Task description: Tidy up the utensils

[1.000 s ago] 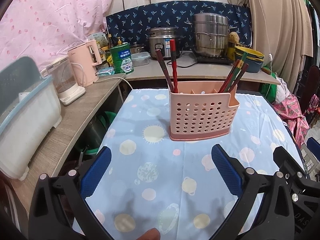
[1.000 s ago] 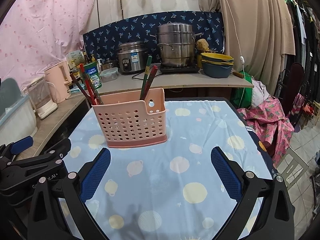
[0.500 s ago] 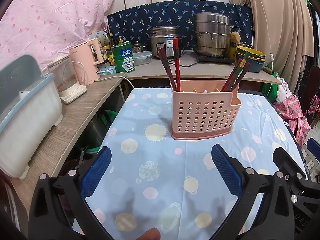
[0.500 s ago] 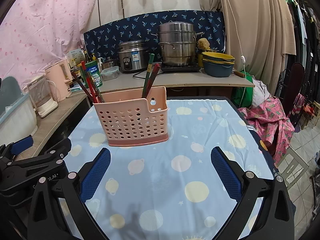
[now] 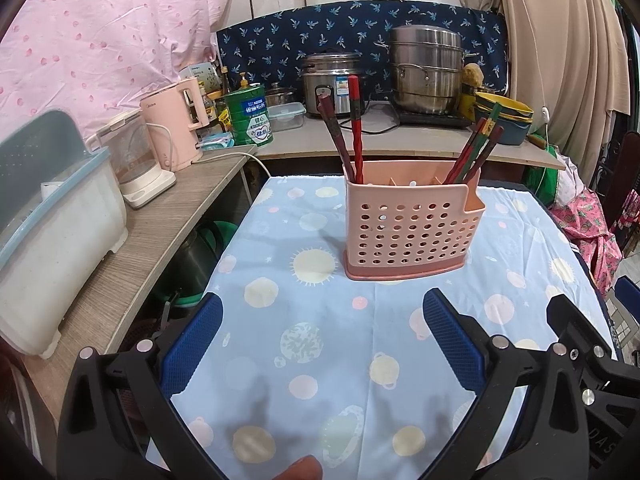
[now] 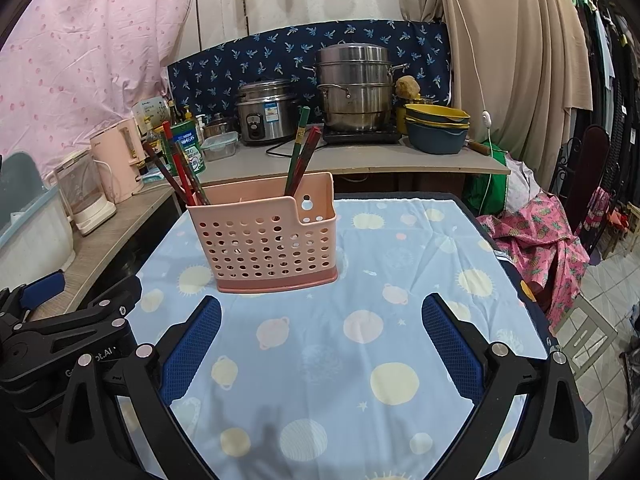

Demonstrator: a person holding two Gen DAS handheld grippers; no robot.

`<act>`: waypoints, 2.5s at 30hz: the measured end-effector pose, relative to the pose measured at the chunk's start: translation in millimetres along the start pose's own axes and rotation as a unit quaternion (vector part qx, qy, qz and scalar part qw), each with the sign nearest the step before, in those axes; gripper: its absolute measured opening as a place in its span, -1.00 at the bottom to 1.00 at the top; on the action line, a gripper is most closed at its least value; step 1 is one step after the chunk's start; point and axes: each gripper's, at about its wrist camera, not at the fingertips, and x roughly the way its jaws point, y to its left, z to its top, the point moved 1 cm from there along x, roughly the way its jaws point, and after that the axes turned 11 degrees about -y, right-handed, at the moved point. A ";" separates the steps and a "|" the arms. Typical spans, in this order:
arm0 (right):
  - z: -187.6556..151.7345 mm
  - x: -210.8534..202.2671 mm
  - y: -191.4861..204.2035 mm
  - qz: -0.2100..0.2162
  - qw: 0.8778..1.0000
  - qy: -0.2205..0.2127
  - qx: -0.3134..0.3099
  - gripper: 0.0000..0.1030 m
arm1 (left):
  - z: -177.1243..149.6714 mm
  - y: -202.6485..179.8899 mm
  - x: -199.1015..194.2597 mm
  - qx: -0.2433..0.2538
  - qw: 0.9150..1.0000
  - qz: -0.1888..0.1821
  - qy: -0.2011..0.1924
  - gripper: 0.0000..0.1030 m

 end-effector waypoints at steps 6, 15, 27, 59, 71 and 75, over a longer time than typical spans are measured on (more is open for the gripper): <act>0.2 0.0 -0.2 0.000 1.000 0.000 0.000 0.89 | 0.1 0.3 0.3 0.000 1.000 0.000 0.000 0.86; -0.9 0.8 0.4 0.000 1.000 0.000 -0.002 0.89 | 0.4 1.0 -0.1 0.000 1.000 0.000 0.001 0.86; -2.7 3.5 1.2 -0.001 1.000 0.002 -0.002 0.89 | 0.6 2.9 0.6 0.001 1.000 0.000 0.002 0.86; 1.1 33.3 -4.3 -0.011 1.000 0.028 -0.004 0.89 | 6.6 -9.1 32.6 0.011 1.000 0.002 0.015 0.86; 3.3 57.5 -4.4 -0.014 0.999 0.040 -0.008 0.89 | 8.8 -11.7 56.1 0.008 1.000 -0.001 0.026 0.86; 5.4 63.4 -3.5 -0.015 0.999 0.042 -0.009 0.89 | 11.7 -12.1 61.6 0.009 1.000 0.000 0.027 0.86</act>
